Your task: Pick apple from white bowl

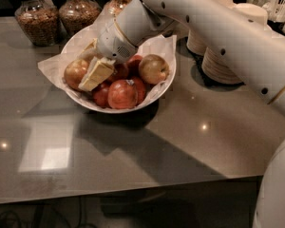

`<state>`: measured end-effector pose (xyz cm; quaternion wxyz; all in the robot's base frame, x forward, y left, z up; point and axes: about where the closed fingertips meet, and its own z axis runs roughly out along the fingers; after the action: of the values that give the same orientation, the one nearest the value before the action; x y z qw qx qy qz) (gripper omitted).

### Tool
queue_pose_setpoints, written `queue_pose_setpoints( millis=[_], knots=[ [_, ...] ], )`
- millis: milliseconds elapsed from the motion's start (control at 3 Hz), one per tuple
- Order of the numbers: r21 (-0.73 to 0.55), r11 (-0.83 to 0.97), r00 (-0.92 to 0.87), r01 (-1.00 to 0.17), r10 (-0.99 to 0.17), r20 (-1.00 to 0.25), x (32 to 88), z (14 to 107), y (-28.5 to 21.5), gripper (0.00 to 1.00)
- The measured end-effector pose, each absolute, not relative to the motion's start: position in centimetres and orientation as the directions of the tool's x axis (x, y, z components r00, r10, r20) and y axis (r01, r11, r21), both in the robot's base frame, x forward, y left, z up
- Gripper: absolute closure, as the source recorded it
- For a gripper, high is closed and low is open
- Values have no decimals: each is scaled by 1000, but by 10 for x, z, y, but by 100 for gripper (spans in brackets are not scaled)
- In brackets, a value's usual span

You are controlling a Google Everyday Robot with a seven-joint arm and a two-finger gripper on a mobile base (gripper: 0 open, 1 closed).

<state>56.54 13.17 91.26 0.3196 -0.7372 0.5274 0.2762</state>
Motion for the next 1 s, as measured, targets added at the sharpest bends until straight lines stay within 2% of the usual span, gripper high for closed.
queue_pose_setpoints(
  millis=[667, 1000],
  knots=[
    [-304, -197, 357, -932, -359, -863, 544, 983, 117, 100],
    [-354, -115, 372, -928, -282, -884, 499, 1038, 64, 100]
  ],
)
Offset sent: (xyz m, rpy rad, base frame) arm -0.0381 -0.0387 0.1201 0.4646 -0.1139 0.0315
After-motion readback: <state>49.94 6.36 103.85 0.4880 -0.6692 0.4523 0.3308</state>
